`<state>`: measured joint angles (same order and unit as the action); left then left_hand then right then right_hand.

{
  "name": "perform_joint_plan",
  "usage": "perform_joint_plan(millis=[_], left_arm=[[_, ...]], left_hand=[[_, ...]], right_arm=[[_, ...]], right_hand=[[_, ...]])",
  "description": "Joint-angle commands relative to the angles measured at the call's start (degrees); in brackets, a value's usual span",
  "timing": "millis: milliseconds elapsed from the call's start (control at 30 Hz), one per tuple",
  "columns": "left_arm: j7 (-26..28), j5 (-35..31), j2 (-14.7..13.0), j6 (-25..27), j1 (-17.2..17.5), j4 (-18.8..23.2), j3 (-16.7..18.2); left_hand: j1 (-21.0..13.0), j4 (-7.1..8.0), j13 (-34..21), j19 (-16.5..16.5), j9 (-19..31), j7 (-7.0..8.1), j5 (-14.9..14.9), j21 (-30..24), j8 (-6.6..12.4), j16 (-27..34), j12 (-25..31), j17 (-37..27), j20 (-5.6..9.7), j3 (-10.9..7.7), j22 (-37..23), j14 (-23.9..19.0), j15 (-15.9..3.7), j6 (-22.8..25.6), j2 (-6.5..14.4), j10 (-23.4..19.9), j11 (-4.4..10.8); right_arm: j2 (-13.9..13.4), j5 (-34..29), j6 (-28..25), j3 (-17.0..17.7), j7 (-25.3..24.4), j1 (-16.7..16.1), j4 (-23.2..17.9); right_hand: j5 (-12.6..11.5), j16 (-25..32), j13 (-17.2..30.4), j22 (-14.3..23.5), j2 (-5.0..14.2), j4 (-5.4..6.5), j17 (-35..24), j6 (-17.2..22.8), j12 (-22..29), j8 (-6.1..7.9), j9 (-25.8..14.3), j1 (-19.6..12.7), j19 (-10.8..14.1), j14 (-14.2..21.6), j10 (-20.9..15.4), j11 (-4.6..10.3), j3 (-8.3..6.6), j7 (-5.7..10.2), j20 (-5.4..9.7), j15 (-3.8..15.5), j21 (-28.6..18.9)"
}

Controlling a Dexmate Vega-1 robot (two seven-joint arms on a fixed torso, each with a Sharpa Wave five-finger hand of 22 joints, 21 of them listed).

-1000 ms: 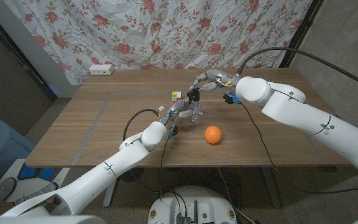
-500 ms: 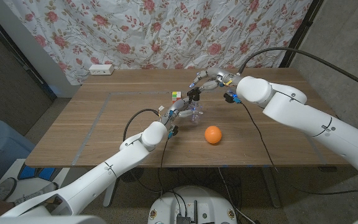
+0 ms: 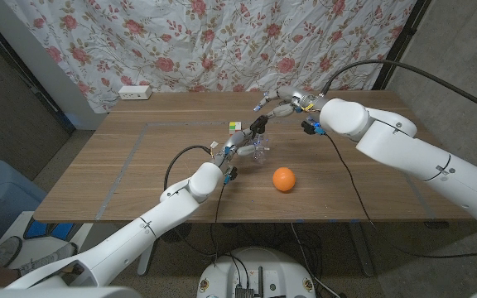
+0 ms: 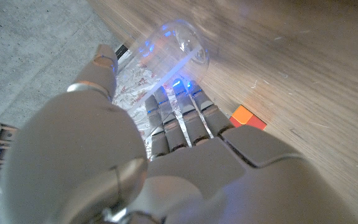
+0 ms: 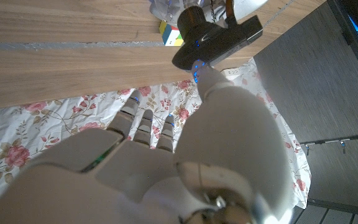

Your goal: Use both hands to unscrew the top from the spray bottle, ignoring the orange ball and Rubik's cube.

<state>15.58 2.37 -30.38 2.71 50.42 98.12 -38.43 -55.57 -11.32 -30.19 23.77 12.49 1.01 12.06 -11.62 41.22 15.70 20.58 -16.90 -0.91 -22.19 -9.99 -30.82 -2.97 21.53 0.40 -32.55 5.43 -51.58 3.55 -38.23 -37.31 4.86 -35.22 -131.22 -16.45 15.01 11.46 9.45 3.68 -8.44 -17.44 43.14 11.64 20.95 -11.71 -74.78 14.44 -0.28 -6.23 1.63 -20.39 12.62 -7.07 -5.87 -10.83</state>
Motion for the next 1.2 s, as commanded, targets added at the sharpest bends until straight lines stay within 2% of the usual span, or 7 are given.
perform_joint_plan(millis=[33,233,400,600,833,1067,1200], left_arm=[[1.26,-0.90,0.54,-0.71,0.48,-0.21,0.38],[2.29,-1.33,1.06,-1.52,0.66,-0.66,0.57],[2.60,-1.43,1.41,-1.93,0.67,-1.02,0.64],[2.57,-1.41,1.60,-2.00,0.57,-1.27,0.71],[2.23,-1.08,1.55,-1.94,0.43,-1.46,0.91],[1.84,-0.76,1.76,-2.48,-0.11,-2.36,0.96],[1.99,-0.74,2.04,-2.84,-0.34,-2.90,0.99]], left_hand=[[5.72,1.40,-0.21,0.29,0.03,-0.60,-0.08,-0.12,0.23,0.27,0.37,-0.18,-0.23,-1.94,-0.22,-0.66,-3.82,2.74,6.74,-1.49,1.28],[5.74,1.43,-0.24,0.33,0.01,-0.61,-0.09,-0.13,0.25,0.24,0.31,-0.20,-0.22,-1.96,-0.22,-0.61,-3.89,2.82,6.72,-1.42,1.26],[5.82,1.47,-0.27,0.36,-0.01,-0.60,-0.11,-0.13,0.28,0.23,0.33,-0.21,-0.21,-1.96,-0.22,-0.67,-3.88,2.91,6.66,-1.56,1.30],[5.88,1.52,-0.30,0.37,-0.02,-0.66,-0.12,-0.12,0.27,0.20,0.29,-0.21,-0.19,-2.00,-0.22,-0.71,-3.87,2.92,6.69,-1.55,1.16],[6.08,1.62,-0.34,0.39,-0.03,-0.67,-0.13,-0.12,0.31,0.10,0.28,-0.16,-0.22,-2.07,-0.22,-0.72,-3.86,3.06,6.71,-1.62,1.17],[6.26,1.70,-0.38,0.37,-0.05,-0.82,-0.15,-0.11,0.32,0.08,0.26,-0.16,-0.24,-2.11,-0.22,-0.83,-3.84,3.12,6.75,-1.70,1.00],[6.32,1.69,-0.41,0.37,-0.06,-0.74,-0.15,-0.10,0.30,0.04,0.27,-0.16,-0.26,-2.17,-0.22,-0.83,-3.88,3.11,6.78,-1.80,0.98]], right_arm=[[-1.72,0.12,0.07,1.83,0.86,-0.55,-1.43],[-2.29,0.11,-0.54,2.64,0.38,-1.08,-2.21],[-2.78,-0.11,-2.19,2.51,0.89,-0.61,-2.90],[-3.89,-3.84,-4.44,-0.20,1.89,1.27,-4.06],[-4.78,-6.99,0.56,-0.09,-0.05,-0.76,-2.95],[-5.13,-9.52,2.39,-0.35,2.32,-0.69,-2.13],[-4.79,-11.84,2.51,-0.65,2.01,-1.29,-1.95]], right_hand=[[0.58,0.19,-0.01,0.16,-0.04,0.11,-0.14,-0.90,-0.15,-0.53,-0.09,0.92,0.36,0.10,0.09,-0.85,0.62,0.07,-0.13,-0.71,-0.33],[1.15,0.15,0.02,0.15,-0.14,0.76,-0.13,-2.34,-0.13,-1.55,-0.03,2.87,0.84,0.15,0.21,-1.56,1.60,0.02,-0.67,-1.25,-0.34],[3.80,-0.03,0.06,0.16,-1.60,3.32,0.16,-4.14,-0.06,-3.39,-0.11,11.06,2.10,0.78,0.23,-3.40,5.35,-0.23,-2.29,-3.02,-0.32],[5.97,-0.28,0.09,0.20,-2.41,5.05,0.28,-8.30,-0.44,-5.80,-0.30,17.35,2.75,1.00,1.79,-5.15,7.83,-0.77,-2.34,-3.70,-0.21],[6.28,0.26,0.14,0.19,-2.46,8.27,0.28,-8.17,0.11,-6.34,-0.65,26.44,5.39,3.21,1.30,-6.10,10.93,-3.57,-2.72,-3.74,-0.75],[6.19,0.25,0.12,0.17,-2.91,8.60,0.48,-9.12,0.33,-7.05,-0.66,28.94,6.33,3.97,0.52,-6.87,11.85,-6.32,-3.02,-4.14,-0.65],[6.02,0.05,0.12,0.17,-3.38,8.73,0.56,-9.13,0.21,-7.22,-0.68,30.34,6.23,3.85,0.77,-7.25,12.40,-7.32,-4.44,-4.68,-0.39]])
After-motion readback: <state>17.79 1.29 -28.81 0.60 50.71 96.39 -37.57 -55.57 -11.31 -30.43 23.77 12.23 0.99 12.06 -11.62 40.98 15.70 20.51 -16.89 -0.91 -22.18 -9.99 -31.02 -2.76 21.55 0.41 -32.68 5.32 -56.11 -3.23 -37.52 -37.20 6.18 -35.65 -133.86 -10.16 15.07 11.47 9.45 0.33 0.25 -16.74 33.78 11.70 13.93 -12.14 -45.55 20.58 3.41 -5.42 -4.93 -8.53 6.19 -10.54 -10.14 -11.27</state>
